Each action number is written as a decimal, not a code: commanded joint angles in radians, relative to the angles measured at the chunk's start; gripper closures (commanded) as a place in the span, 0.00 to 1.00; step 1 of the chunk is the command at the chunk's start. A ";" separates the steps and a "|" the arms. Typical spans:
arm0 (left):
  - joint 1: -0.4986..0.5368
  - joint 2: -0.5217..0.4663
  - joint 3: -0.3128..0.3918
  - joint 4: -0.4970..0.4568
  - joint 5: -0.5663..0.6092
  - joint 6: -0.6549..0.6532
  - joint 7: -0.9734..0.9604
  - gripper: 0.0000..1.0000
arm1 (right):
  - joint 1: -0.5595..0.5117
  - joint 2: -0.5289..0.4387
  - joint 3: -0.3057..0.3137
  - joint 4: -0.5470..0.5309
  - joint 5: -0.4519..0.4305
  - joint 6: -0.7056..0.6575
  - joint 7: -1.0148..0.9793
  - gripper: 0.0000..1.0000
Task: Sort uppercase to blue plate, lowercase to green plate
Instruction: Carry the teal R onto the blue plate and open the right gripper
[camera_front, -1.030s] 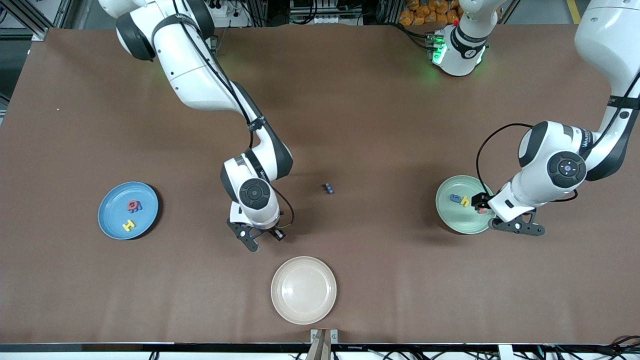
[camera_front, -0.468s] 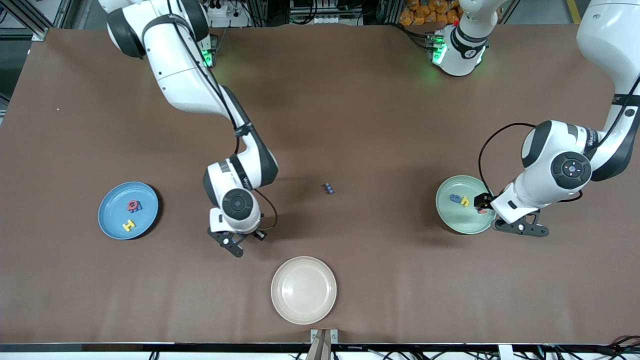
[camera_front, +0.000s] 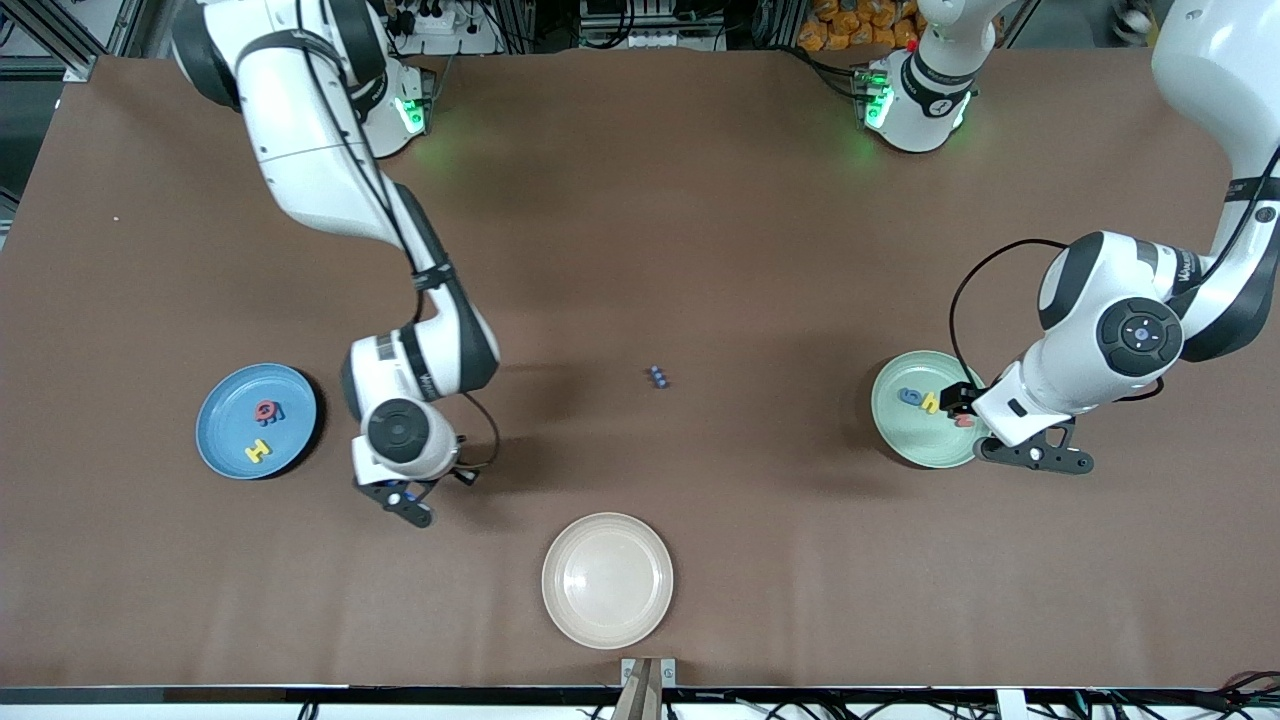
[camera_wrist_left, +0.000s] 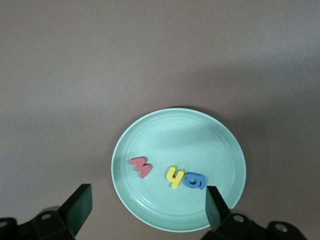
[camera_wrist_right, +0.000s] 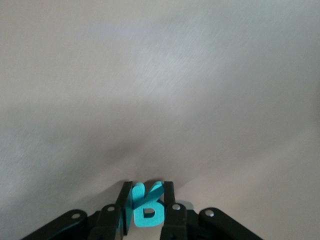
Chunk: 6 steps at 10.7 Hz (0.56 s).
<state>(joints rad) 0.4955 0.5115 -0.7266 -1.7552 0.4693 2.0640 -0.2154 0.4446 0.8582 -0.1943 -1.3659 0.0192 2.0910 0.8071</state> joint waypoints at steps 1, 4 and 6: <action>-0.014 -0.016 -0.005 0.005 -0.015 -0.027 -0.032 0.00 | -0.041 -0.102 0.016 -0.064 -0.016 -0.031 -0.086 1.00; -0.021 -0.018 -0.028 0.009 -0.021 -0.044 -0.077 0.00 | -0.121 -0.203 0.016 -0.129 -0.015 -0.106 -0.263 1.00; -0.021 -0.018 -0.054 0.009 -0.026 -0.056 -0.123 0.00 | -0.203 -0.290 0.016 -0.234 -0.015 -0.094 -0.458 1.00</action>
<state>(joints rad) 0.4769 0.5113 -0.7636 -1.7504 0.4657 2.0385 -0.3017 0.3050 0.6778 -0.1992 -1.4635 0.0174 1.9782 0.4686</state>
